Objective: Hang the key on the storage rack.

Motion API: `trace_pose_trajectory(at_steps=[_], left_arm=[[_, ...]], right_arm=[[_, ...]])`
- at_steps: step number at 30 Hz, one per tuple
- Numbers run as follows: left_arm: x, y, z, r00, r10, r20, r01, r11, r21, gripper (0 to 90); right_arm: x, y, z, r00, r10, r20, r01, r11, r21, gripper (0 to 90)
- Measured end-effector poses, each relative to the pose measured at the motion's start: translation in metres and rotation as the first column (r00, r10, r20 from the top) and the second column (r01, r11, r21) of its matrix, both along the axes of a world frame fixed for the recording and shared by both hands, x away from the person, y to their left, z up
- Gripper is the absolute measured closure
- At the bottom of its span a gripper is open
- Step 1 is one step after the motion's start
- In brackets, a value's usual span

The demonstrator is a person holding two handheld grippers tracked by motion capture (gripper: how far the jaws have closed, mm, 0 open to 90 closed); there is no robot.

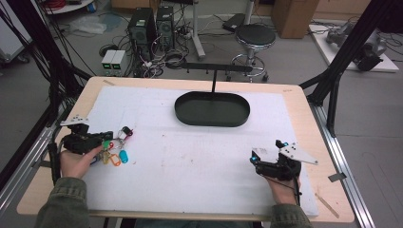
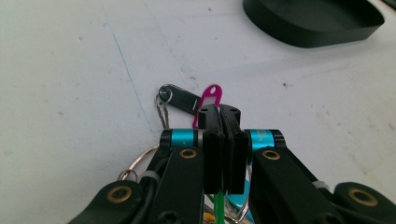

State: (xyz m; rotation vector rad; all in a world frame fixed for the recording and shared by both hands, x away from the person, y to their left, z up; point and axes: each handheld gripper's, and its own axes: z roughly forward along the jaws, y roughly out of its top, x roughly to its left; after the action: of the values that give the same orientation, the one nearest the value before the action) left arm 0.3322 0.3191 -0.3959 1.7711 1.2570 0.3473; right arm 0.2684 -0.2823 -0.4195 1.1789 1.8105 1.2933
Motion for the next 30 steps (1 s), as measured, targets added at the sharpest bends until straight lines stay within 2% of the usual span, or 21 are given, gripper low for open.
trace_pose_trajectory(at_steps=[6, 7, 9, 12, 18, 21, 26, 28, 30], left_arm=[[0.004, 0.009, 0.018, 0.9999, 0.0, 0.013, 0.0, 0.9985, -0.054, 87.9], [0.005, 0.009, 0.021, 0.9999, 0.004, 0.014, -0.004, 0.9984, -0.056, 87.9], [0.006, 0.007, 0.027, 0.9997, 0.01, 0.023, -0.01, 0.9996, -0.025, 87.9], [0.008, 0.004, 0.034, 0.9995, 0.002, 0.03, 0.0, 0.9992, -0.041, 87.9], [0.013, -0.002, 0.046, 0.9991, -0.015, 0.04, 0.016, 0.9991, -0.04, 87.9], [0.013, -0.002, 0.052, 0.9986, -0.019, 0.049, 0.022, 0.9977, -0.064, 87.9], [0.014, -0.005, 0.065, 0.9973, -0.024, 0.069, 0.03, 0.9967, -0.076, 87.9], [0.013, -0.007, 0.072, 0.9958, -0.033, 0.085, 0.042, 0.9945, -0.096, 87.9], [0.013, -0.01, 0.079, 0.995, -0.045, 0.09, 0.052, 0.9957, -0.077, 87.9]], right_arm=[[0.0, 0.0, 0.0, 1.0, 0.0, 0.004, 0.0, 1.0, -0.002, 0.5], [0.0, 0.0, 0.0, 1.0, 0.0, 0.005, 0.0, 1.0, -0.003, 0.5], [0.0, 0.0, 0.0, 1.0, 0.001, 0.004, -0.001, 1.0, -0.002, 0.5], [0.0, -0.001, 0.0, 1.0, 0.001, 0.007, -0.001, 1.0, -0.003, 0.5], [-0.001, -0.001, 0.0, 1.0, -0.001, 0.005, 0.001, 1.0, 0.003, 0.5], [-0.001, -0.001, 0.001, 1.0, -0.003, 0.002, 0.003, 1.0, 0.003, 0.5], [0.0, -0.001, 0.001, 0.9999, -0.002, 0.011, 0.002, 1.0, 0.002, 0.5], [0.0, -0.001, 0.001, 0.9999, -0.003, 0.01, 0.003, 1.0, 0.001, 0.5], [-0.001, -0.001, 0.001, 0.9999, -0.005, 0.01, 0.005, 1.0, 0.005, 0.5]])
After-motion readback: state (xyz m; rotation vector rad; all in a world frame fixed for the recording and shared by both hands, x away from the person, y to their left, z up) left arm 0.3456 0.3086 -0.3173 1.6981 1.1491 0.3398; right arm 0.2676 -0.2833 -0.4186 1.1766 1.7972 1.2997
